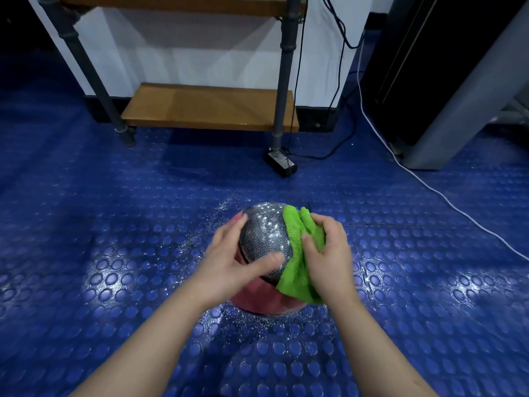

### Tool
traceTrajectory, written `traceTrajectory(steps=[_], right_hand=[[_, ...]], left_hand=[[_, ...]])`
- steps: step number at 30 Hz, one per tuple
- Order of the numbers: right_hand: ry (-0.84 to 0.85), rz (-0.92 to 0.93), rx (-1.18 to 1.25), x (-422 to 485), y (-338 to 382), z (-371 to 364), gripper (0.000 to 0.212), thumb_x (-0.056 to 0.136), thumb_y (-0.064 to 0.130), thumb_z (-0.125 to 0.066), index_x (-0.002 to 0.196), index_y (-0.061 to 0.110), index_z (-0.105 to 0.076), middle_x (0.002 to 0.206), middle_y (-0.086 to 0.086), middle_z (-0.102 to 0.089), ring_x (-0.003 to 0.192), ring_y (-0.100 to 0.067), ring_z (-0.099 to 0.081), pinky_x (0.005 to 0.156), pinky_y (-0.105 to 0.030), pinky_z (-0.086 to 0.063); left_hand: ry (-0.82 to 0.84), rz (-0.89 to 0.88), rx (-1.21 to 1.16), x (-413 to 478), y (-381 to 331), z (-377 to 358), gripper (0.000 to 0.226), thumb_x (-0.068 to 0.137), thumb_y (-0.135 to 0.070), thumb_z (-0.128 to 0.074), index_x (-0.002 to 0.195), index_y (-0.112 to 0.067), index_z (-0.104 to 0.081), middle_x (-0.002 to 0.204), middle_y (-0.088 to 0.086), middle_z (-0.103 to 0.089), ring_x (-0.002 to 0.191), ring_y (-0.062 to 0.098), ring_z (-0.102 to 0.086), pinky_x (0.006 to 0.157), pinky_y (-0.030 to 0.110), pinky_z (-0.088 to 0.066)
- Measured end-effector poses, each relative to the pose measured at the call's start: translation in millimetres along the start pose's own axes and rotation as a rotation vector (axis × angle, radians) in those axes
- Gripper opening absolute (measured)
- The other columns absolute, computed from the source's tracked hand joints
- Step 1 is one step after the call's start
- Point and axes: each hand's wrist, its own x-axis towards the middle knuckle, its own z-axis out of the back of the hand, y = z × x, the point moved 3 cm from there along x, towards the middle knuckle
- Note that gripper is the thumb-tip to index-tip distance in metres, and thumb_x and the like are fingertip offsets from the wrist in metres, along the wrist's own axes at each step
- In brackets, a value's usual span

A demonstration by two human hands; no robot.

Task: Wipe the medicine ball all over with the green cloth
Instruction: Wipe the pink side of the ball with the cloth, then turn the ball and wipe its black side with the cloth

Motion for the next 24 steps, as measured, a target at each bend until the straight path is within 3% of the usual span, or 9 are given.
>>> traceTrajectory(steps=[4,7,10,13,15,17,19,22,24], right_hand=[[-0.044,-0.007,0.154,-7.2,9.1,-7.1,0.025,0.089,0.015,-0.064,0.111,0.026,-0.059,0.112,0.009,-0.055,0.104,-0.002,-0.052,0.089,-0.006,-0.037],[0.007,-0.136,0.336,-4.6,12.3,-18.1,0.023,0.091,0.028,-0.06,0.114,0.029,-0.062,0.117,0.009,-0.059,0.109,-0.006,-0.057,0.099,-0.03,-0.046],[0.041,-0.201,0.464,7.6,11.0,-16.0,0.024,0.089,0.036,-0.052,0.107,0.031,-0.067,0.118,0.002,-0.063,0.111,-0.014,-0.06,0.101,-0.045,-0.046],[-0.107,-0.179,0.245,21.8,-3.5,1.0,0.026,0.096,0.024,-0.048,0.118,0.029,-0.061,0.124,0.001,-0.054,0.114,-0.013,-0.051,0.107,-0.043,-0.038],[-0.076,-0.264,0.167,25.2,-17.3,-2.3,0.038,0.095,0.032,-0.052,0.133,0.023,-0.05,0.134,-0.001,-0.047,0.116,-0.011,-0.046,0.108,-0.039,-0.035],[0.046,-0.392,0.224,23.4,-25.3,-17.9,0.067,0.084,0.06,-0.053,0.139,0.022,-0.042,0.141,-0.001,-0.045,0.123,-0.013,-0.046,0.11,-0.041,-0.034],[0.084,-0.47,0.296,24.6,-35.4,-27.8,0.087,0.069,0.079,-0.046,0.137,0.026,-0.044,0.139,0.004,-0.048,0.127,-0.017,-0.046,0.11,-0.046,-0.036],[0.036,-0.513,0.39,26.6,-42.1,-29.8,0.06,0.075,0.075,-0.042,0.116,0.033,-0.053,0.129,0.005,-0.054,0.121,-0.019,-0.05,0.107,-0.048,-0.038],[-0.019,-0.475,0.261,26.0,-44.1,-30.1,0.055,0.076,0.071,-0.042,0.114,0.034,-0.054,0.126,0.003,-0.055,0.12,-0.022,-0.049,0.105,-0.049,-0.037]], left_hand=[[-0.106,-0.052,0.224,-1.5,-5.0,-18.8,0.141,0.036,-0.096,-0.048,0.157,-0.034,-0.011,0.156,-0.02,-0.007,0.147,0.012,-0.011,0.12,0.032,-0.015],[-0.166,-0.092,0.171,0.1,0.8,-25.3,0.134,0.041,-0.097,-0.049,0.155,-0.032,-0.021,0.159,-0.016,-0.007,0.149,0.011,-0.01,0.123,0.034,-0.014],[-0.282,-0.161,0.076,-0.6,6.9,-31.0,0.097,0.054,-0.079,-0.062,0.139,-0.04,-0.038,0.157,-0.011,-0.021,0.147,0.011,-0.02,0.121,0.04,-0.023],[-0.354,-0.181,-0.05,-2.1,9.1,-35.7,0.053,0.058,-0.065,-0.067,0.103,-0.048,-0.047,0.146,-0.018,-0.035,0.144,0.012,-0.028,0.117,0.042,-0.027],[-0.374,-0.216,-0.109,-3.5,8.8,-39.3,0.034,0.063,-0.06,-0.066,0.088,-0.042,-0.051,0.144,-0.024,-0.033,0.146,0.006,-0.022,0.117,0.039,-0.025],[-0.373,-0.23,-0.155,-3.6,11.0,-39.6,0.024,0.071,-0.051,-0.07,0.078,-0.037,-0.053,0.151,-0.02,-0.032,0.147,0.0,-0.018,0.117,0.036,-0.025],[-0.324,-0.21,-0.229,-3.4,16.5,-31.1,0.022,0.08,-0.035,-0.074,0.073,-0.029,-0.053,0.145,-0.023,-0.044,0.145,0.002,-0.028,0.116,0.036,-0.029],[-0.268,-0.11,-0.483,-5.5,28.4,-6.9,0.027,0.085,-0.017,-0.073,0.068,-0.025,-0.052,0.128,-0.019,-0.064,0.135,0.011,-0.048,0.109,0.046,-0.041],[-0.339,-0.073,-0.424,-10.7,28.9,5.0,0.029,0.088,-0.017,-0.072,0.079,-0.038,-0.055,0.146,-0.008,-0.05,0.132,0.014,-0.05,0.102,0.037,-0.046]])
